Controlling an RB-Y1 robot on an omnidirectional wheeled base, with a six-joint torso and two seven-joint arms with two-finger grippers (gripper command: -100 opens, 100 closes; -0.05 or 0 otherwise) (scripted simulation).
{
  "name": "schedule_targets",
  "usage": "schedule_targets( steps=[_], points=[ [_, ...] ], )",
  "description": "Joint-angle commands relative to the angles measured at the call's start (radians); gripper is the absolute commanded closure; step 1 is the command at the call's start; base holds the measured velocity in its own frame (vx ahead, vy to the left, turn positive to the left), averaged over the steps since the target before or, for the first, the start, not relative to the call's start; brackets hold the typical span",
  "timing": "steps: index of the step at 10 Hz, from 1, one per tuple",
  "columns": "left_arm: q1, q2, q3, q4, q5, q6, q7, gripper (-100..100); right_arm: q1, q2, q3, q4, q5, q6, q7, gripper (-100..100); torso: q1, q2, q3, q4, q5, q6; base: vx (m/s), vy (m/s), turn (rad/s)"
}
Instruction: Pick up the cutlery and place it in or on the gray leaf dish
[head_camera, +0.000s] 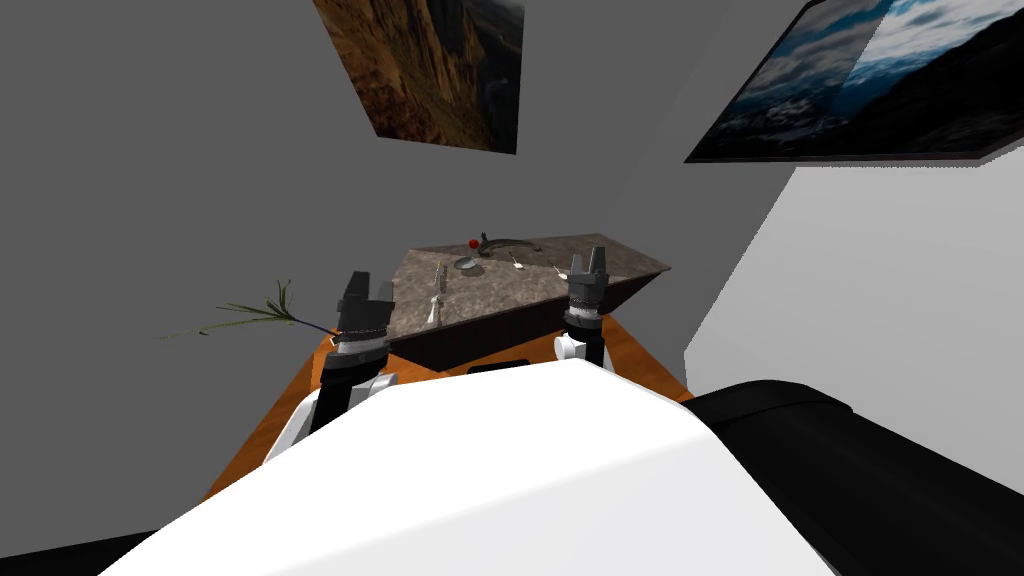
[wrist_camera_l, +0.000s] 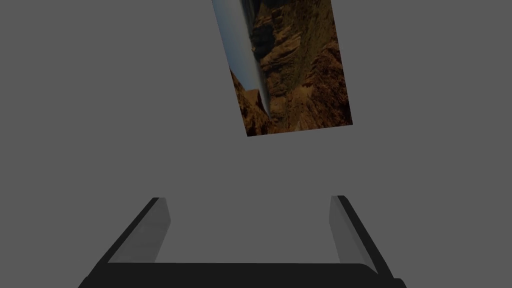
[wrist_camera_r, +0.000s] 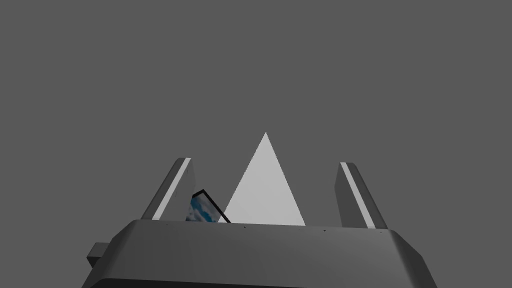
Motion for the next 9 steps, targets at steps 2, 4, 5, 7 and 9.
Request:
schedule_targets(
  steps=[2, 4, 5, 7, 9],
  points=[
    [0.016, 0.06, 0.006, 0.021, 0.002, 0.005, 0.006, -100, 0.0, 0.0, 0.0, 0.0, 0.0, 0.0, 0.0, 0, 0.0, 0.0, 0.0, 0.0, 0.0, 0.0, -0.009, -0.004, -0.034],
    [0.026, 0.106, 0.012, 0.04, 0.004, 0.015, 0.011, -100, 0.0, 0.0, 0.0, 0.0, 0.0, 0.0, 0.0, 0, 0.0, 0.0, 0.0, 0.0, 0.0, 0.0, -0.007, -0.004, -0.04],
    [0.037, 0.147, 0.018, 0.06, 0.006, 0.026, 0.017, -100, 0.0, 0.0, 0.0, 0.0, 0.0, 0.0, 0.0, 0, 0.0, 0.0, 0.0, 0.0, 0.0, 0.0, -0.009, -0.003, -0.052],
    [0.049, 0.192, 0.025, 0.08, 0.007, 0.038, 0.023, -100, 0.0, 0.0, 0.0, 0.0, 0.0, 0.0, 0.0, 0, 0.0, 0.0, 0.0, 0.0, 0.0, 0.0, -0.01, -0.004, -0.041],
    [0.06, 0.24, 0.031, 0.101, 0.009, 0.049, 0.03, -100, 0.0, 0.0, 0.0, 0.0, 0.0, 0.0, 0.0, 0, 0.0, 0.0, 0.0, 0.0, 0.0, 0.0, -0.009, -0.005, -0.038]
  ],
)
